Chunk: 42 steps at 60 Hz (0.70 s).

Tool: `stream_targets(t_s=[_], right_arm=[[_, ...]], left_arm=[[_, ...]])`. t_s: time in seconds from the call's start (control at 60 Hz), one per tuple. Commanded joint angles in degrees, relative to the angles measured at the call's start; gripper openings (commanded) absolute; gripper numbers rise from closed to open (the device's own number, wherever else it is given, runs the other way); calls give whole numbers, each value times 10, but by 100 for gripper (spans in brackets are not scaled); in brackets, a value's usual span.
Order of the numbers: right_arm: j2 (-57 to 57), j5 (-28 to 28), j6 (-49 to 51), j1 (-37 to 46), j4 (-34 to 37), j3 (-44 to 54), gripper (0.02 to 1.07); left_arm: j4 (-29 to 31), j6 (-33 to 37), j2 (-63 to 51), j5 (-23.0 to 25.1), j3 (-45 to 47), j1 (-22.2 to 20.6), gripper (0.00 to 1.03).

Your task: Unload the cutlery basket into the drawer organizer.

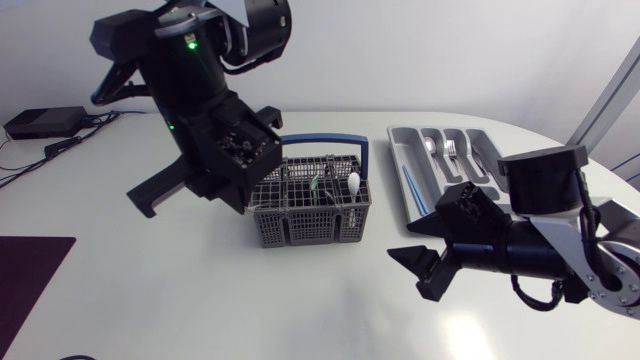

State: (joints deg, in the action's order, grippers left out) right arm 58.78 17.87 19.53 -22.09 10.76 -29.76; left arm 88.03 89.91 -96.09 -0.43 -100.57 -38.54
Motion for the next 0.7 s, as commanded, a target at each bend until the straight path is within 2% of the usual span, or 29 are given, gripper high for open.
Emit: stream_targets(t_s=[0.0, 0.133, 0.183, 0.267, 0.517, 0.683], right_arm=[[-16, -5, -12, -6, 10, 20, 79], [-72, -6, -7, -14, 19, 26, 80], [-103, -12, -2, -23, 22, 30, 85], [-148, -35, 9, -47, 26, 35, 85], [-205, -166, 60, -161, 9, 41, 85], [-208, -260, 136, -230, -36, 72, 85]], left_arm=[[5, -11, 34, 4, 22, -11, 12], [-6, -28, 57, 13, 28, -34, 12], [-22, -30, 67, 32, 35, -39, 12], [-54, -33, 79, 61, 49, -48, 12], [-218, -76, 99, 124, 126, -87, 12], [-325, -120, 106, 167, 179, -106, 12]])
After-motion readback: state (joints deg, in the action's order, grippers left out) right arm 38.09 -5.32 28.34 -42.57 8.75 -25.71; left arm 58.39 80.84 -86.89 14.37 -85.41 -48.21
